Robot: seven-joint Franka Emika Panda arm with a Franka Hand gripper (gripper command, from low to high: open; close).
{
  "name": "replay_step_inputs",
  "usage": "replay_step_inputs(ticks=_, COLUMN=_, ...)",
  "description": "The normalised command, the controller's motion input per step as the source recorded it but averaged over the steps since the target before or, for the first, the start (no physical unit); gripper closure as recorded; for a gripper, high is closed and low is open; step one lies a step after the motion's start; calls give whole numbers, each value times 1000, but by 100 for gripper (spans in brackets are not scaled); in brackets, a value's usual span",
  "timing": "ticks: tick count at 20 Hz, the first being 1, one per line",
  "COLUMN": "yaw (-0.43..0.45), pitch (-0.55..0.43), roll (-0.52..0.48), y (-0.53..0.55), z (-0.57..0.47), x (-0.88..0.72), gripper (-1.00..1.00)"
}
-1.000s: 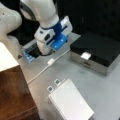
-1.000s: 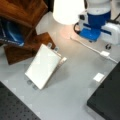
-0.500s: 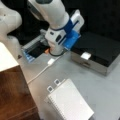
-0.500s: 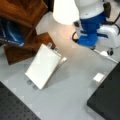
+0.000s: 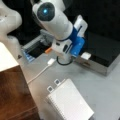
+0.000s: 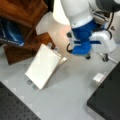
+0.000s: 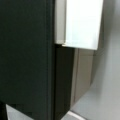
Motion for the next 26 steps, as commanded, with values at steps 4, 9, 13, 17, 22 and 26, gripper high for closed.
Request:
replay_step_inputs(ticks=4, yaw=41, pitch=-19, roll=325, y=-42, z=-87, x=358, gripper=-100)
replay_step_inputs(ticks=9, yaw=6, pitch=-31, roll=324, y=60, z=-127, x=196, gripper=-100)
replay_step_inputs(ticks=13, yaw=-6, pitch=-41, roll=273, y=87, z=-162, x=90, gripper=-100)
replay_step_inputs(ticks=17, yaw=21, pitch=-33, roll=230, y=80, z=-202, x=-30, gripper=-100)
replay_step_inputs(ticks=22, yaw=3, pitch=-56, roll=187, y=44, z=-280, x=-162, gripper=-100)
replay_step_inputs(ticks=26, yaw=-103, pitch=-76, roll=246, y=72, z=-257, x=-184, gripper=-100)
